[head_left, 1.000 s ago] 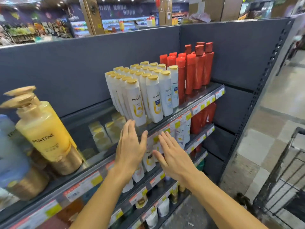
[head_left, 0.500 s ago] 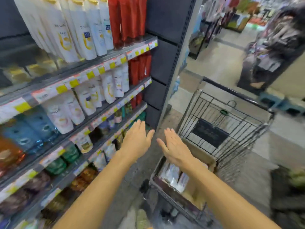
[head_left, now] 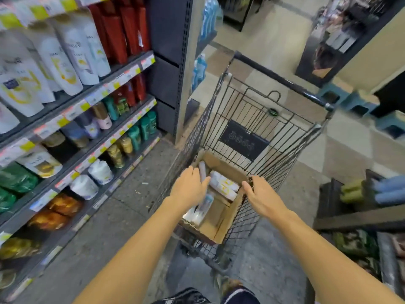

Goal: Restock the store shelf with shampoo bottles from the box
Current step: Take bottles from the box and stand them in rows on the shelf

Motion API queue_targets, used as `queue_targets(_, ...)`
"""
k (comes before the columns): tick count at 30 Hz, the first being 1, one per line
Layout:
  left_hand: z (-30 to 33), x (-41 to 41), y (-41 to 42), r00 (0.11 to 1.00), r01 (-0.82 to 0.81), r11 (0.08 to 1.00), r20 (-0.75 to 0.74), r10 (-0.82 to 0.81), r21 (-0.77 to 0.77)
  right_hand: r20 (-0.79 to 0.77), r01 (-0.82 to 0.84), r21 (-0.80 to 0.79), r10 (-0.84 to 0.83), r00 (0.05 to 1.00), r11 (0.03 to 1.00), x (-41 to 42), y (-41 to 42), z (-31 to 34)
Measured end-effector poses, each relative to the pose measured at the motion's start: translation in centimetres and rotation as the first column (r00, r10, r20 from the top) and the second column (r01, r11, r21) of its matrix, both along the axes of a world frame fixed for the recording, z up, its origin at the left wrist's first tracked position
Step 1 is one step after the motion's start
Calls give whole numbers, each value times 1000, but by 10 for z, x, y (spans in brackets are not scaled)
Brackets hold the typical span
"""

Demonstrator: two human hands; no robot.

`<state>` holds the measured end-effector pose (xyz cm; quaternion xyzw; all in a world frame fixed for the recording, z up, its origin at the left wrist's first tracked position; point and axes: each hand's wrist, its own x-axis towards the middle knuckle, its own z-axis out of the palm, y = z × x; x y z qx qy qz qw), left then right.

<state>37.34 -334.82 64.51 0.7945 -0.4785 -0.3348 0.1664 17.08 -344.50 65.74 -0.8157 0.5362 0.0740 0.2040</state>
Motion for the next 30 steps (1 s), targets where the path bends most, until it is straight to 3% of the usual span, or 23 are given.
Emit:
queue_targets(6,-106,-73,-83,945,-206,949,-203,256,238,-48,-130,128,137,989,983,-43,-116,-83)
queue_targets(11,-182,-119,-110,899,-282,863,-199,390,419,-52,-212,360,246,968,909,-49,-178,-177)
queue_targets(15,-226,-143,-132,901,-264,810,-165,401,524,-46,-300,423,351,935,855,-29,-204,-249)
queue_targets(19,-277,-148,-173,881,-341,760,-94,464,554,-60,-450,218,472,880,866,-1,-220,-305)
queue_targets(22,-309,-151,-205,830,-373,748,-162,533,549,-113,-430,394,507,854,813,11,-229,-335)
queue_targets(25,-341,-159,-223,780,-476,747,-170,602,465,-166,-383,396,476,864,834,5,-234,-367)
queue_targets(30,-369,-160,-234,563,-649,573,-191,804,500,-224,-391,194,429,875,900,2,-234,-385)
